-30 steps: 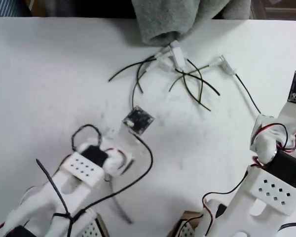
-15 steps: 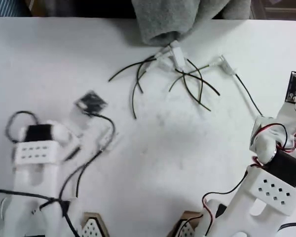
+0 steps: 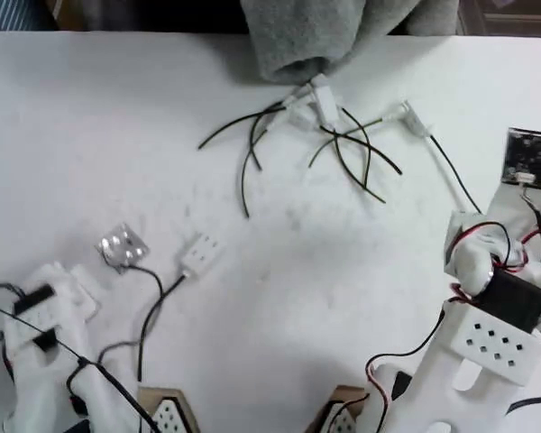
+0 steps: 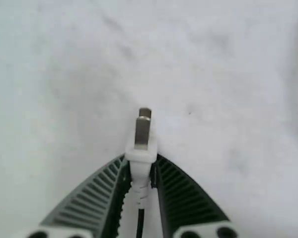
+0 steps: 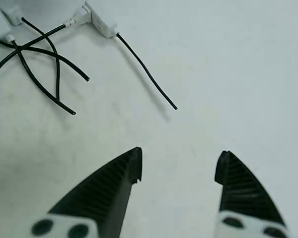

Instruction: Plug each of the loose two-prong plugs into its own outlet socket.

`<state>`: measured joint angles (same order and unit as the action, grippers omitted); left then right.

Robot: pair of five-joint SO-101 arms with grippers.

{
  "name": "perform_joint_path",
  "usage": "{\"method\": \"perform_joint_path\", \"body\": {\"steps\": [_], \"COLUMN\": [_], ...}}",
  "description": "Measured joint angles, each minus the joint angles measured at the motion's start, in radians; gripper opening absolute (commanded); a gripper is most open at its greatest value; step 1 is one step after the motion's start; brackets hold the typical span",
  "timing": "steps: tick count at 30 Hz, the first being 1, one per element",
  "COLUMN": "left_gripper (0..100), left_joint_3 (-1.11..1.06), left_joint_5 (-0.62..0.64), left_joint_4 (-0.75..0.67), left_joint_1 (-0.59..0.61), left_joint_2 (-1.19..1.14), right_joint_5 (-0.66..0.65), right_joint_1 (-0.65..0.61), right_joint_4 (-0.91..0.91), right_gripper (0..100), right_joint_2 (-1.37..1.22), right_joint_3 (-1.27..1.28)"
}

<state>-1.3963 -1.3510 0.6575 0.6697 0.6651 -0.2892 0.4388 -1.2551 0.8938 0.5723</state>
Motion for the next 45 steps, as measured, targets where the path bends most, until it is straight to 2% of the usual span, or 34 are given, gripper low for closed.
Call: {"method": "perform_joint_path", "body": {"steps": [3,7,13,17,29,32,39,41,45], "left_gripper": [3,4,23,22,22,22,22,22,22], "left_joint_3": [-0.075,-0.103,-0.103,-0.084,-0.034,0.100,0.644,0.697,0.701], "left_joint_5": [0.000,0.000,0.000,-0.002,-0.002,0.015,0.020,0.020,0.021], "left_joint_4": [-0.095,-0.138,-0.158,-0.173,-0.181,-0.107,0.295,0.339,0.342], "left_joint_1": [-0.012,-0.018,-0.023,-0.023,-0.029,-0.029,0.000,0.006,0.006], "left_joint_2": [0.021,0.023,0.026,0.029,-0.017,-0.172,-0.686,-0.741,-0.744], "right_joint_5": [0.000,-0.002,-0.002,-0.002,-0.002,-0.002,-0.002,-0.002,-0.002], "right_joint_1": [-0.048,-0.072,-0.114,-0.147,-0.147,-0.147,-0.147,-0.147,-0.147], "right_joint_4": [0.000,0.000,0.000,0.000,-0.005,-0.014,-0.014,-0.014,-0.014], "right_gripper": [24.1,24.1,24.1,24.1,24.1,24.1,24.1,24.1,24.1], "right_joint_2": [0.002,0.002,0.000,0.000,0.000,0.000,0.000,0.000,0.000], "right_joint_3": [0.015,0.015,0.015,0.015,0.015,0.015,0.015,0.015,0.015]}}
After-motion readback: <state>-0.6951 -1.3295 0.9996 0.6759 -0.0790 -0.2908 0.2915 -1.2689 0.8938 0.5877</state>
